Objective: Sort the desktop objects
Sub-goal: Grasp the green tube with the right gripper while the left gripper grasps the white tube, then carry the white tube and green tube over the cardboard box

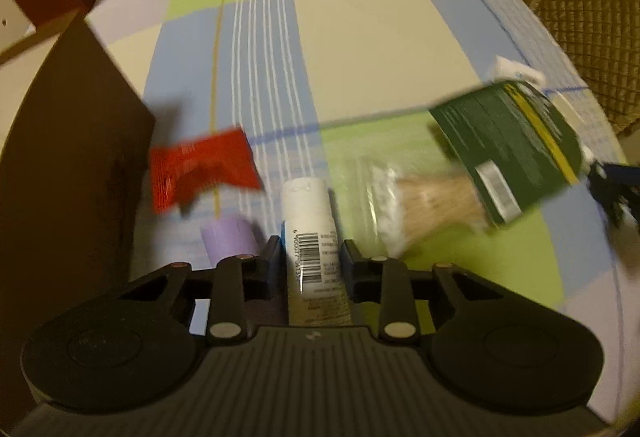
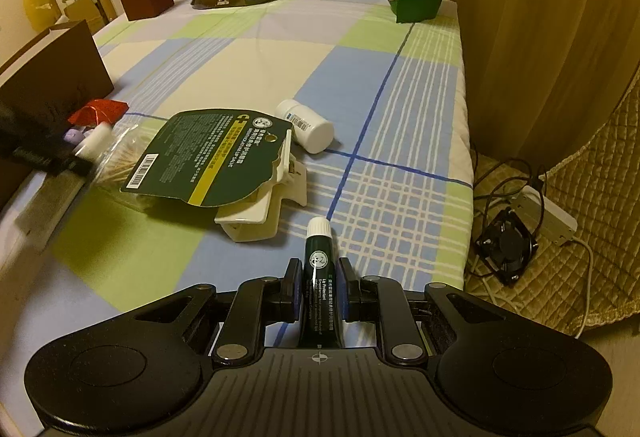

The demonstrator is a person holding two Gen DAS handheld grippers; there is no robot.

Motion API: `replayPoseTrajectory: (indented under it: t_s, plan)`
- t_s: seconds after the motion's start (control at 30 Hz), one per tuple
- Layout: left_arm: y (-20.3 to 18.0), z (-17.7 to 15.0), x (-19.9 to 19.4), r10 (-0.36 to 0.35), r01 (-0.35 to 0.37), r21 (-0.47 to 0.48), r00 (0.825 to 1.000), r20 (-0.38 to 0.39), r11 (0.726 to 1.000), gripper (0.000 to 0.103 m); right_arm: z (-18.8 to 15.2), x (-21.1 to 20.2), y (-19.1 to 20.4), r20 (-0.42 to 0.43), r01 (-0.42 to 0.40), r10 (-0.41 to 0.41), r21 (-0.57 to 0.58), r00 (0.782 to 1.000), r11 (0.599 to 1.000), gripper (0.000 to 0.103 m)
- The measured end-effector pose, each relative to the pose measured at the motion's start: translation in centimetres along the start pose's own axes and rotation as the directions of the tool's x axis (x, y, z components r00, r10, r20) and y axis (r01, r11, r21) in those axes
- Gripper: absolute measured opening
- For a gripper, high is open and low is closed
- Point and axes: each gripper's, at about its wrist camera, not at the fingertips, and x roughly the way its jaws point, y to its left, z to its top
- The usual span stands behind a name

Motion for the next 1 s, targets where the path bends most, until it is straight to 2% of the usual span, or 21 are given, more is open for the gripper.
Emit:
replayPoseTrajectory:
  t_s: [0.2, 0.33, 0.43, 0.5, 0.53, 0.57, 0.6, 0.63, 0.73, 0.83, 0.9, 0.93, 1.0]
  plan:
    - [-2.5, -5.5, -3.4, -0.077, 0.078, 0.024, 0.996, -0.050, 0.997, 0.026, -1.5, -1.1, 1.7, -0.043, -0.039, 0.037, -0.051, 0.998, 0.998, 0.017]
    - [-3.2, -8.5, -4.0, -0.071, 0.073, 0.022, 0.992, -0.100, 0.997, 0.027, -2.5, -1.9, 2.8, -0.072, -0.066, 0.060, -0.083, 0.996, 0.994, 0.017]
    - [-3.2, -9.0, -3.8, -0.050, 0.051, 0.007, 0.993, -0.103, 0.999, 0.028, -3.1, -2.3, 3.7, -0.087, -0.085, 0.077, -0.099, 0.993, 0.991, 0.017]
    - [-3.1, -9.4, -3.7, -0.036, 0.036, -0.003, 0.994, -0.105, 0.999, 0.032, -3.2, -2.2, 3.9, -0.086, -0.084, 0.076, -0.099, 0.993, 0.992, 0.018]
    - [-3.1, -9.5, -3.6, -0.029, 0.028, -0.008, 0.994, -0.106, 1.000, 0.043, -3.1, -2.2, 3.9, -0.082, -0.080, 0.072, -0.093, 0.994, 0.993, 0.024]
    - [-3.0, -9.4, -3.5, -0.020, 0.018, -0.014, 0.994, -0.104, 1.000, 0.051, -3.0, -2.1, 3.8, -0.077, -0.073, 0.066, -0.083, 0.995, 0.994, 0.045]
    - [-3.0, -9.4, -3.5, -0.012, 0.010, -0.021, 0.995, -0.101, 1.000, 0.052, -2.9, -2.1, 3.8, -0.072, -0.066, 0.060, -0.073, 0.996, 0.995, 0.060]
    - [-2.8, -9.5, -3.5, -0.016, 0.013, -0.029, 0.995, -0.097, 0.999, 0.053, -2.8, -2.0, 3.8, -0.067, -0.060, 0.055, -0.070, 0.996, 0.996, 0.068]
    - [-2.5, -9.6, -3.4, -0.012, 0.009, -0.048, 0.997, -0.082, 0.999, 0.060, -2.7, -1.8, 4.0, -0.057, -0.044, 0.040, -0.074, 0.998, 0.996, 0.068]
    - [-2.5, -9.9, -3.5, -0.007, 0.003, -0.056, 0.998, -0.065, 0.998, 0.060, -2.8, -1.7, 4.4, -0.057, -0.032, 0.027, -0.087, 0.998, 0.996, 0.067]
    - [-2.5, -10.1, -3.6, -0.004, 0.001, -0.059, 0.999, -0.052, 0.998, 0.060, -2.8, -1.7, 4.6, -0.057, -0.024, 0.018, -0.096, 0.998, 0.995, 0.063]
    - [-2.5, -10.2, -3.6, -0.006, 0.003, -0.059, 0.999, -0.046, 0.998, 0.060, -2.9, -1.6, 4.8, -0.057, -0.020, 0.014, -0.100, 0.998, 0.995, 0.056]
    - [-2.7, -10.3, -3.7, -0.009, 0.007, -0.059, 0.999, -0.034, 0.998, 0.055, -2.9, -1.6, 5.0, -0.057, -0.012, 0.005, -0.109, 0.998, 0.994, 0.052]
